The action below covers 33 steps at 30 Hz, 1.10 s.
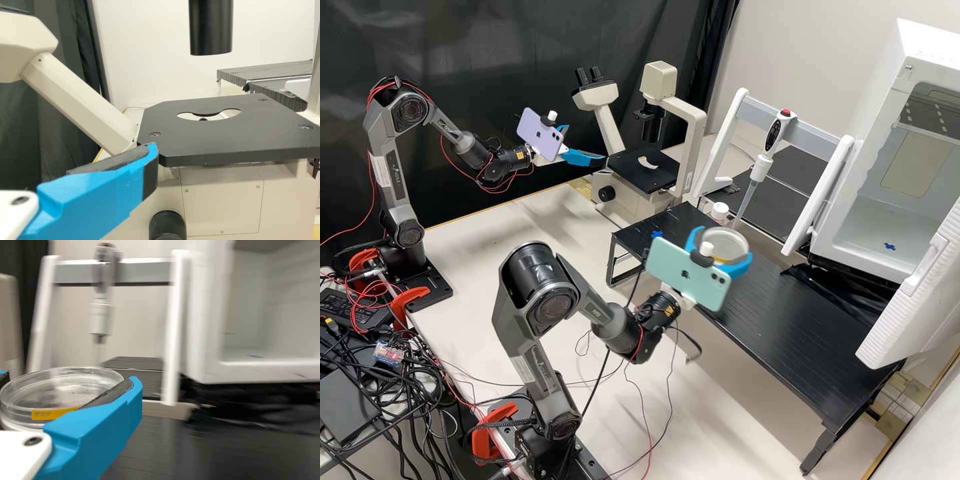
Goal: Move the petri dish to the microscope
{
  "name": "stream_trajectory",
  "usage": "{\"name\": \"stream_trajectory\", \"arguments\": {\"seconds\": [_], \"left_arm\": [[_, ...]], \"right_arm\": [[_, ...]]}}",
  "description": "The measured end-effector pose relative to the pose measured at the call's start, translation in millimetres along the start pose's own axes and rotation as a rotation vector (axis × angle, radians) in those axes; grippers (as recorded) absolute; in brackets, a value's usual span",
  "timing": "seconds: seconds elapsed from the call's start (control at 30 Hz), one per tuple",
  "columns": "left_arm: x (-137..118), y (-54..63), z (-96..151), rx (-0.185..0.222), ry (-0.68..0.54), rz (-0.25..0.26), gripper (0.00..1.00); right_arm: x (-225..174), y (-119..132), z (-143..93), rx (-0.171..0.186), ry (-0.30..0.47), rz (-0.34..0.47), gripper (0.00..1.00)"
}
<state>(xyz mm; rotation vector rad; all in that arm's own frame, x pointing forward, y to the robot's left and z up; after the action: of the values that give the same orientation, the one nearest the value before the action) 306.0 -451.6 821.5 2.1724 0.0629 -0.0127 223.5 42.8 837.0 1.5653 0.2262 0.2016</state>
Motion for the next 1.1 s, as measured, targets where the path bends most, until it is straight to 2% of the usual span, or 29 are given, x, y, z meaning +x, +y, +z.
{"name": "stream_trajectory", "arguments": {"seconds": [0.03,0.2,0.3,0.5,0.57,0.67,0.77,1.1], "left_arm": [[0,0.0,0,0.0,0.0,0.0,1.0],[0,0.0,0,0.0,0.0,0.0,1.0],[0,0.0,0,0.0,0.0,0.0,1.0],[0,0.0,0,0.0,0.0,0.0,1.0],[0,0.0,0,0.0,0.0,0.0,1.0],[0,0.0,0,0.0,0.0,0.0,1.0],[0,0.0,0,0.0,0.0,0.0,1.0],[0,0.0,0,0.0,0.0,0.0,1.0]], "right_arm": [[0,-2,-3,-0.013,0.014,-0.009,0.0],[6,-18,-22,-0.017,0.057,-0.006,0.0],[7,-28,-33,-0.055,0.105,-0.045,0.0],[13,-42,-55,-0.081,0.143,-0.047,0.0],[16,-47,-66,-0.101,0.18,-0.054,0.0],[24,-57,-82,-0.113,0.219,-0.065,0.0],[33,-68,-93,-0.123,0.241,-0.1,0.0],[66,-104,-116,-0.156,0.223,-0.217,0.0]]}}
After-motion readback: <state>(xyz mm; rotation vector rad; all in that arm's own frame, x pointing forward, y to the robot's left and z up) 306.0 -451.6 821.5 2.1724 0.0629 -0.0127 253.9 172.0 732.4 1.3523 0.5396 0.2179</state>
